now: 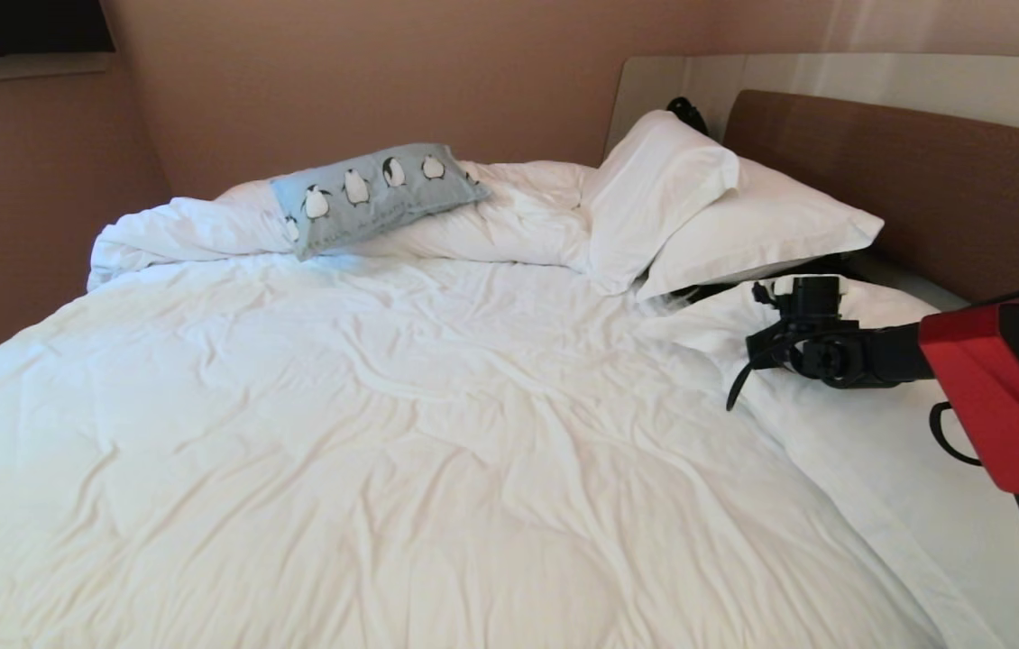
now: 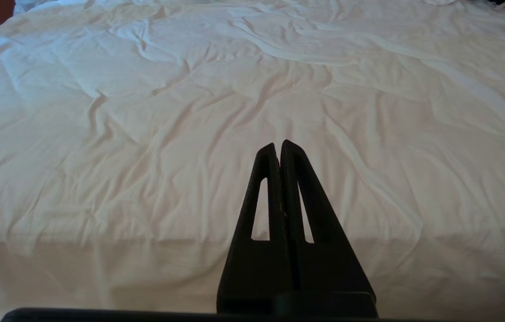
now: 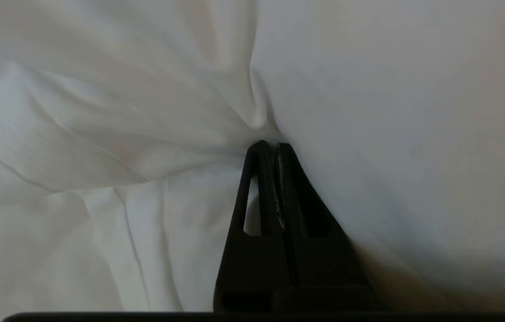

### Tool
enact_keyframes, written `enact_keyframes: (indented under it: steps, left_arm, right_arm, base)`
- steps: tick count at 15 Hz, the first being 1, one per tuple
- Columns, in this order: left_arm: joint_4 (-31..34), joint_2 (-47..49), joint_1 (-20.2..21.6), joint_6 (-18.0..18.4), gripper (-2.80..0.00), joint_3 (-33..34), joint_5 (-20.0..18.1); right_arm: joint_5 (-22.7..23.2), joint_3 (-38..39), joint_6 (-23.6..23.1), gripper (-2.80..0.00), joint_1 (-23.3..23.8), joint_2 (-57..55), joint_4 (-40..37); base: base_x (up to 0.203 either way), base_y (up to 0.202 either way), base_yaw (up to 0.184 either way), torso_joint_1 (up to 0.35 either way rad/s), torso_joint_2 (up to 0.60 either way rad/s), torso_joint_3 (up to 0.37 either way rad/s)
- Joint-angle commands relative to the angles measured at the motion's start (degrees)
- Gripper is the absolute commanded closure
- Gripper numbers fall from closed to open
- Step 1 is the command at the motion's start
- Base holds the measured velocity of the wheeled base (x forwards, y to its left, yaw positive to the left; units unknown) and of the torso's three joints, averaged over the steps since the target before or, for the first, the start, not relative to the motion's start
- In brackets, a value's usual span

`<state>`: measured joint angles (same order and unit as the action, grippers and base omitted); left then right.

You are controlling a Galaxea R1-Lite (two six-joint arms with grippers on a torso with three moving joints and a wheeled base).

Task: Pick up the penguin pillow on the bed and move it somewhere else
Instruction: Place the pillow at the bedside

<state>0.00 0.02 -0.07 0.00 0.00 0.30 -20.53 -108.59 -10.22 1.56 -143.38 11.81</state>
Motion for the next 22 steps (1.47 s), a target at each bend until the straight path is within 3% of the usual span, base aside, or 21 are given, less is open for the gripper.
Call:
enact_keyframes:
  steps: [1,7,22]
  left_arm:
    - [0.0,0.0,0.0,0.0,0.0,0.0,0.0]
    - [0.0,0.0,0.0,0.0,0.0,0.0,0.0]
    - [0.0,0.1,0.0,0.0,0.0,0.0,0.0]
  right_arm:
    - [-0.2,-0.3,-0.1,0.0,2.2,0.5,0.0]
    - [-0.2,-1.5,-0.3,0.0,7.3,2.7,-0.1]
    - [-0.9,-1.4,0.0,0.0,14.6,10.6,-0.2]
  base:
    - [0.0,0.0,0.0,0.0,0.0,0.0]
    - [0.0,0.0,0.0,0.0,0.0,0.0]
    - [0.0,0.0,0.0,0.0,0.0,0.0]
